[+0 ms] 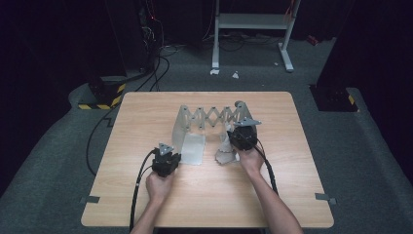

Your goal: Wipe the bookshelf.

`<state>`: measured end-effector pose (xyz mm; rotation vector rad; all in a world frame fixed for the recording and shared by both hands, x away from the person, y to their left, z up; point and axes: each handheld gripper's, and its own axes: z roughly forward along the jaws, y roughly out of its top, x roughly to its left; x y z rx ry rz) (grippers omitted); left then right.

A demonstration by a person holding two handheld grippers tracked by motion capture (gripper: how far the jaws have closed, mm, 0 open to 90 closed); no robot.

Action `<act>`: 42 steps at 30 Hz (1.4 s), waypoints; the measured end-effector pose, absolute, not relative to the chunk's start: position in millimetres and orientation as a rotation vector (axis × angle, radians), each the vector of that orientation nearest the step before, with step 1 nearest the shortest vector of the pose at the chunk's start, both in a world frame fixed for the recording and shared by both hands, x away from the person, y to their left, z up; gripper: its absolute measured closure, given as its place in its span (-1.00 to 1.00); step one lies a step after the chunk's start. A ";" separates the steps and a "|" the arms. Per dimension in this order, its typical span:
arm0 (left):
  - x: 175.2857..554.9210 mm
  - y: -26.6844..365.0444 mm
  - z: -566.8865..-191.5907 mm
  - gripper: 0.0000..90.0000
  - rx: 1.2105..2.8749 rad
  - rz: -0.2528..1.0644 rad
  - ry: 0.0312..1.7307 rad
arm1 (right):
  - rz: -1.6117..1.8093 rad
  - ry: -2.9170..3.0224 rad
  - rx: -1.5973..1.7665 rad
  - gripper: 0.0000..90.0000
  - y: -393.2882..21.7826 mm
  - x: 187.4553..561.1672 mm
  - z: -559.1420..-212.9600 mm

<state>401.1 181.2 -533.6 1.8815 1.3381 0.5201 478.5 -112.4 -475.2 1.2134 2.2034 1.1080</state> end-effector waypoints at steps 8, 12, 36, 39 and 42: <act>401.0 180.9 -533.6 0.87 1.882 0.525 1.338 | 1.080 2.227 1.254 0.87 -110.2 484.7 -497.2; 401.0 180.8 -533.6 0.87 1.883 0.526 1.337 | 1.038 2.257 1.270 0.87 -111.4 488.4 -509.7; 400.0 179.4 -533.5 0.87 1.891 0.529 1.328 | 1.165 2.202 1.192 0.87 -122.9 474.0 -471.6; 399.3 178.7 -533.5 0.87 1.892 0.526 1.327 | 1.196 2.179 1.184 0.87 -124.6 474.1 -461.2; 398.8 178.1 -533.5 0.87 1.893 0.529 1.325 | 1.210 2.164 1.172 0.87 -125.4 473.6 -453.1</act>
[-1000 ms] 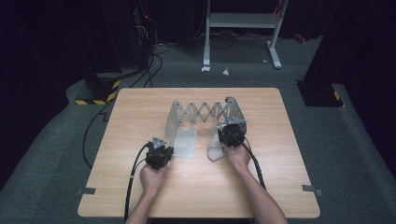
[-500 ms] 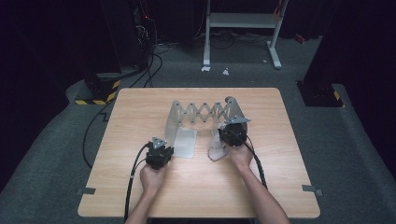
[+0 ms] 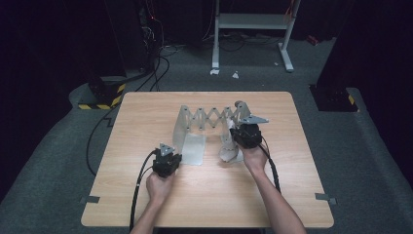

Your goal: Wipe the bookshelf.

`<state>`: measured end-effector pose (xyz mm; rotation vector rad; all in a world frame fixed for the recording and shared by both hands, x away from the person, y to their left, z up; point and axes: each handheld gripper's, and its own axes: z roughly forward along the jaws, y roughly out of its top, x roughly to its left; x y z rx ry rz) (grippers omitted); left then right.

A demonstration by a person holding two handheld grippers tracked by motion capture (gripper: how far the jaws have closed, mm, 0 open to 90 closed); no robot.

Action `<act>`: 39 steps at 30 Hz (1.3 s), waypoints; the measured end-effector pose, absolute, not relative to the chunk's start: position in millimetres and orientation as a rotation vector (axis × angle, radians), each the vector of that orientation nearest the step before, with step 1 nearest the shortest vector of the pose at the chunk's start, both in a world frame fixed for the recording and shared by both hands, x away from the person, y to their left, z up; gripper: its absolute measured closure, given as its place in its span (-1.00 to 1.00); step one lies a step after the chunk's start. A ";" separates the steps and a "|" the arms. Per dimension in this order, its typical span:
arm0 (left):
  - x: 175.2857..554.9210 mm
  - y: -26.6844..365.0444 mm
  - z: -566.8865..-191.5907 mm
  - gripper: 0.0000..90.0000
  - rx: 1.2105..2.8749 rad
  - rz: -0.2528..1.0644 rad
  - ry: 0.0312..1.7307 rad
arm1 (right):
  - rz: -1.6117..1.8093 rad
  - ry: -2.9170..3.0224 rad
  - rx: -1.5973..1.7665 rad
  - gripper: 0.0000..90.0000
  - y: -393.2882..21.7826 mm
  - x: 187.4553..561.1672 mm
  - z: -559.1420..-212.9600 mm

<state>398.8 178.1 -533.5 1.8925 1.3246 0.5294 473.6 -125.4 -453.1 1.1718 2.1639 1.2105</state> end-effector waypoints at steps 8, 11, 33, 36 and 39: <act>398.2 177.3 -533.4 0.87 1.901 0.536 1.319 | 1.226 2.099 1.177 0.86 -126.3 474.9 -436.9; 398.2 177.1 -533.4 0.87 1.901 0.534 1.316 | 1.223 2.095 1.181 0.86 -125.6 477.0 -433.6; 397.4 175.3 -533.3 0.87 1.919 0.552 1.298 | 1.191 2.083 1.198 0.85 -119.9 493.0 -420.8; 397.6 175.7 -533.3 0.87 1.917 0.546 1.299 | 1.194 2.095 1.195 0.85 -120.8 494.6 -428.7; 397.7 175.9 -533.3 0.87 1.916 0.542 1.299 | 1.175 2.119 1.208 0.85 -120.1 497.9 -436.8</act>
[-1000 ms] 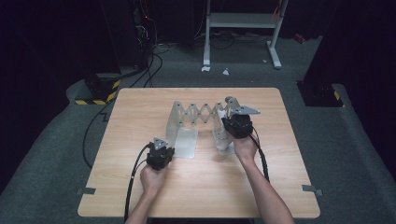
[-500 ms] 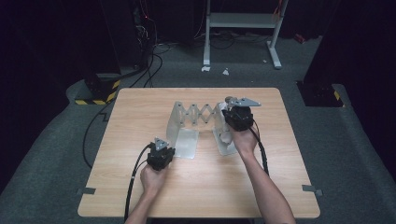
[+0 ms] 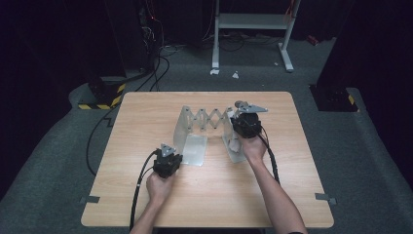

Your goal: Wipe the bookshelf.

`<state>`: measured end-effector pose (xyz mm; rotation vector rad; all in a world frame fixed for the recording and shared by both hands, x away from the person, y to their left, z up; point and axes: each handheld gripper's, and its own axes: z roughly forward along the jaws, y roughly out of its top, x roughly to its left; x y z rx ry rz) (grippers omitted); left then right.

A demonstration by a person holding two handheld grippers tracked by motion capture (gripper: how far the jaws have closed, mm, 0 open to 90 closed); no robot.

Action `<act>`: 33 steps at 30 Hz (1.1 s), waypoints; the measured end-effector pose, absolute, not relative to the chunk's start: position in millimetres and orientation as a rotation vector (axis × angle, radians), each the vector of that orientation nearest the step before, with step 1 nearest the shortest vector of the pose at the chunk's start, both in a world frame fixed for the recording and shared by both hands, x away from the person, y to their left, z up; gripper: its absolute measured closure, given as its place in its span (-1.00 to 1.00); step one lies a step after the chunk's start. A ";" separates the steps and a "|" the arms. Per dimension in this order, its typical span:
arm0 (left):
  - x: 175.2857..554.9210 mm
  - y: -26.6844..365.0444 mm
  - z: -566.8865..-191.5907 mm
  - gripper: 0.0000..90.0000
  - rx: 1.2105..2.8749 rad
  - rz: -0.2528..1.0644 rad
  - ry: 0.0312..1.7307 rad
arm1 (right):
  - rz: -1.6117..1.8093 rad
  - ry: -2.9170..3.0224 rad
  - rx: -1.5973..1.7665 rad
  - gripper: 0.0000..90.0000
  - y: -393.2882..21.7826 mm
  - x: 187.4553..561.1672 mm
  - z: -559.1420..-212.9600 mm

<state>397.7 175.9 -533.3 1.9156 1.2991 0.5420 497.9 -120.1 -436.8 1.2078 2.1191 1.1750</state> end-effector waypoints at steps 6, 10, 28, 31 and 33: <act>397.2 175.2 -533.2 0.87 1.921 0.555 1.296 | 1.140 2.164 1.225 0.85 -121.7 498.0 -453.1; 396.6 175.3 -533.1 0.86 1.926 0.554 1.291 | 1.115 2.193 1.228 0.85 -123.8 495.4 -464.3; 395.3 174.4 -533.2 0.86 1.927 0.563 1.287 | 1.161 2.174 1.243 0.85 -128.8 496.1 -464.5; 395.2 174.3 -533.1 0.86 1.928 0.564 1.287 | 1.187 2.159 1.234 0.85 -129.9 494.5 -452.3; 395.2 174.2 -533.2 0.86 1.928 0.565 1.285 | 1.218 2.131 1.207 0.85 -130.7 492.4 -441.5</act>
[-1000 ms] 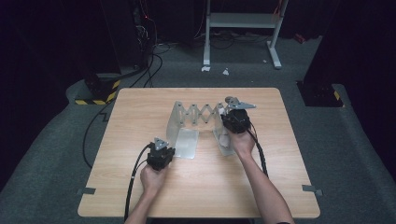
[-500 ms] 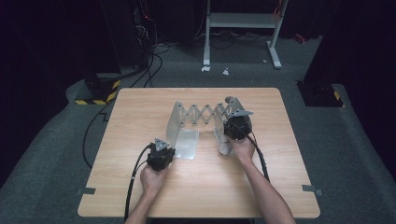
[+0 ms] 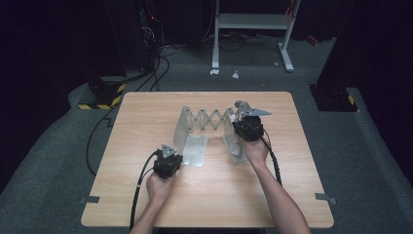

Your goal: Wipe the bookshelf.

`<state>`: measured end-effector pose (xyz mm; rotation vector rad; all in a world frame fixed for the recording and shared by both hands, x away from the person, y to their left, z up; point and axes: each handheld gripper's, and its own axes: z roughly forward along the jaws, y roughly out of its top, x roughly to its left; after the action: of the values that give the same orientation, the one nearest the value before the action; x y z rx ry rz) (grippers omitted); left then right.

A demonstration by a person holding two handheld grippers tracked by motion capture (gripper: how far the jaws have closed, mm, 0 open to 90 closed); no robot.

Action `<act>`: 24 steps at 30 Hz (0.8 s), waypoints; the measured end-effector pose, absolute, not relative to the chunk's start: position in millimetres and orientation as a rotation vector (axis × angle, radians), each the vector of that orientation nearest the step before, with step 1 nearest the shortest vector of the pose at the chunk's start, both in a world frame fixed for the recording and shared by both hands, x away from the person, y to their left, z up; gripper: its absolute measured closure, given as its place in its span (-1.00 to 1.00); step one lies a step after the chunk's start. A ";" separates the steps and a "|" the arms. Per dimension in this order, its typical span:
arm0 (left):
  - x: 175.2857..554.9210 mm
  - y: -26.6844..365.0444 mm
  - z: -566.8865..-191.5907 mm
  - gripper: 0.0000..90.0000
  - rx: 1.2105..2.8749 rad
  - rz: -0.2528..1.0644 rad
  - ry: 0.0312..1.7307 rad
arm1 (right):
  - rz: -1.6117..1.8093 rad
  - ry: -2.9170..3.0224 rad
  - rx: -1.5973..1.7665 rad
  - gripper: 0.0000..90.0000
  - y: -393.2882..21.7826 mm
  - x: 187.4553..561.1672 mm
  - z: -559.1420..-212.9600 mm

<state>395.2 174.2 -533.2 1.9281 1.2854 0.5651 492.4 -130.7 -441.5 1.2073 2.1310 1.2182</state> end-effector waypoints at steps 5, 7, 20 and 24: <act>394.7 173.7 -533.1 0.86 1.933 0.565 1.282 | 1.234 2.113 1.193 0.85 -131.7 493.8 -427.7; 394.6 173.8 -533.1 0.86 1.934 0.566 1.281 | 1.249 2.095 1.194 0.85 -131.1 495.1 -423.6; 394.7 173.8 -533.1 0.86 1.933 0.565 1.281 | 1.200 2.133 1.224 0.85 -127.4 500.1 -443.7; 394.9 173.8 -533.2 0.86 1.930 0.562 1.284 | 1.154 2.159 1.242 0.86 -125.1 498.9 -462.0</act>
<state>394.9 173.8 -533.2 1.9295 1.2838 0.5621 498.9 -125.1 -462.0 1.2416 2.1587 1.1544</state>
